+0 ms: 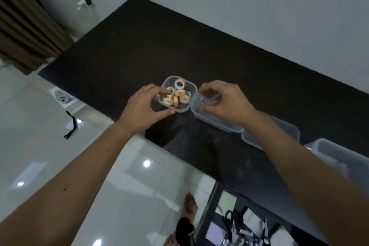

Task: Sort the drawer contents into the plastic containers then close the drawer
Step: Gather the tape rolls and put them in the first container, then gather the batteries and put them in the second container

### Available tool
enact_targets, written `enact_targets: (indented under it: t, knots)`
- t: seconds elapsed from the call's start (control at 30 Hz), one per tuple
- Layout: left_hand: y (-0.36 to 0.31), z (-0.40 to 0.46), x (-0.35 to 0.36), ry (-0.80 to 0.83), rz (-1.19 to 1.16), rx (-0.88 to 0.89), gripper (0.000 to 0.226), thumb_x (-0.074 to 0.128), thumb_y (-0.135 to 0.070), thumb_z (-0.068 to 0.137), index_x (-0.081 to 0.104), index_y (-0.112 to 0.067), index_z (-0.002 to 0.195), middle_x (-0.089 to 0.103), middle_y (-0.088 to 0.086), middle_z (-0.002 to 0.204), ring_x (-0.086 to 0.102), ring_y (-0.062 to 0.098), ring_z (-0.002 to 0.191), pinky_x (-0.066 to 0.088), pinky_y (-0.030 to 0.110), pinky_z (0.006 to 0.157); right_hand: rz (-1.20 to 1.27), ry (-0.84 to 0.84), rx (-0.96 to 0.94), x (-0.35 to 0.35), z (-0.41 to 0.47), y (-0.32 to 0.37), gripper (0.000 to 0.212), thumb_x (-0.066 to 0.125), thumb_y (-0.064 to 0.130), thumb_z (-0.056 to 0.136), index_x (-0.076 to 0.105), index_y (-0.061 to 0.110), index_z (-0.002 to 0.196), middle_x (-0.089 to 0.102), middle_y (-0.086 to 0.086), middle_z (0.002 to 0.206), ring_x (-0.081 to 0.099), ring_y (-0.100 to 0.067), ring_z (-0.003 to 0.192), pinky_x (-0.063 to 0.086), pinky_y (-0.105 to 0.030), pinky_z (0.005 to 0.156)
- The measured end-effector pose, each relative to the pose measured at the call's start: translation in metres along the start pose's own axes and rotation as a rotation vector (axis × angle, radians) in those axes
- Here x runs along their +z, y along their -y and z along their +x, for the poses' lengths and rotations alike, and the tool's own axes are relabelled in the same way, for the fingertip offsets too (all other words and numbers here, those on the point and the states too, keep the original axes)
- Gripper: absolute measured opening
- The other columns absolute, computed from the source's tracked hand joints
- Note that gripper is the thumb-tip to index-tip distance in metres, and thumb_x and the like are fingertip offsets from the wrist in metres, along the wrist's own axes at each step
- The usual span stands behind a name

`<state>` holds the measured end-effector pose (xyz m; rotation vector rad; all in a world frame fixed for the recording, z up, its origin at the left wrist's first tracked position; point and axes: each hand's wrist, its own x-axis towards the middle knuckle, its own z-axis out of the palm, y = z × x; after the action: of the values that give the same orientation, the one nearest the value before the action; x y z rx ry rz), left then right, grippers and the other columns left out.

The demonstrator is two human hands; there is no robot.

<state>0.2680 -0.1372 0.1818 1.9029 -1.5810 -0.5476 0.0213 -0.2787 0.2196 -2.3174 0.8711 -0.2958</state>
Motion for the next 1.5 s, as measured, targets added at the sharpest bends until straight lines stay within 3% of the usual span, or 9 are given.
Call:
enact_targets:
  t: [0.13,0.27,0.5,0.73,1.0,1.07,1.33,1.5]
  knots:
    - [-0.026,-0.039,0.016,-0.001,-0.076,0.063,0.047,0.088,-0.036,0.079,0.069,-0.03,0.122,0.067,-0.012,0.111,0.063,0.01,0.098,0.055,0.029,0.083,0.05,-0.069,0.052,-0.006,-0.071,-0.003,0.043,0.089,0.019,0.079,0.073,0.015,0.118,0.07,0.003,0.111,0.07,-0.009,0.097,0.061,-0.027,0.08]
    - [-0.056,-0.087,0.057,0.059,-0.135,0.107,0.045,0.088,-0.035,0.079,0.072,-0.027,0.12,0.068,-0.011,0.104,0.065,0.011,0.093,0.05,0.021,0.078,0.079,-0.109,0.128,0.002,-0.16,-0.01,0.039,0.09,0.021,0.08,0.073,0.021,0.115,0.072,0.007,0.105,0.071,-0.008,0.09,0.062,-0.028,0.076]
    - [-0.095,-0.185,0.15,0.318,-0.205,0.15,0.039,0.091,-0.033,0.079,0.074,-0.03,0.114,0.069,-0.014,0.099,0.063,0.004,0.089,0.04,0.006,0.075,0.178,-0.129,0.333,0.035,-0.31,-0.037,0.038,0.09,0.015,0.08,0.075,0.021,0.114,0.071,0.007,0.103,0.07,-0.01,0.092,0.06,-0.031,0.08]
    - [-0.107,-0.224,0.229,0.501,-0.232,0.15,0.037,0.09,-0.026,0.081,0.075,-0.028,0.115,0.068,-0.015,0.099,0.065,0.009,0.087,0.054,0.021,0.074,0.19,-0.095,0.476,0.078,-0.415,-0.085,0.036,0.09,0.018,0.08,0.074,0.022,0.113,0.071,0.011,0.1,0.07,-0.007,0.089,0.059,-0.025,0.077]
    - [-0.103,-0.227,0.309,0.601,-0.1,0.19,0.045,0.088,-0.03,0.082,0.07,-0.025,0.124,0.065,-0.007,0.114,0.062,0.012,0.103,0.056,0.04,0.093,0.147,-0.075,0.602,0.111,-0.475,-0.148,0.041,0.091,0.024,0.079,0.074,0.023,0.116,0.071,0.007,0.109,0.067,-0.007,0.095,0.051,-0.01,0.077]
    - [-0.101,-0.227,0.323,0.6,-0.076,0.196,0.047,0.088,-0.03,0.082,0.069,-0.025,0.125,0.064,-0.005,0.116,0.062,0.015,0.106,0.056,0.043,0.094,0.095,-0.113,0.607,0.116,-0.482,-0.159,0.042,0.09,0.021,0.078,0.074,0.019,0.117,0.07,0.003,0.112,0.065,-0.005,0.095,0.05,-0.014,0.084]
    - [-0.107,-0.218,0.359,0.561,-0.025,0.219,0.046,0.084,-0.027,0.087,0.068,-0.02,0.13,0.06,0.0,0.128,0.053,0.021,0.123,0.051,0.044,0.103,0.004,-0.208,0.623,0.132,-0.483,-0.177,0.045,0.086,0.017,0.082,0.07,0.014,0.124,0.06,-0.003,0.122,0.057,-0.004,0.098,0.045,-0.02,0.089]
    - [-0.107,-0.218,0.367,0.532,-0.048,0.193,0.046,0.085,-0.027,0.086,0.068,-0.022,0.129,0.06,-0.002,0.126,0.053,0.017,0.121,0.051,0.039,0.101,0.05,-0.186,0.586,0.136,-0.483,-0.183,0.045,0.087,0.021,0.081,0.071,0.015,0.122,0.064,-0.001,0.117,0.062,-0.008,0.098,0.045,-0.014,0.086]
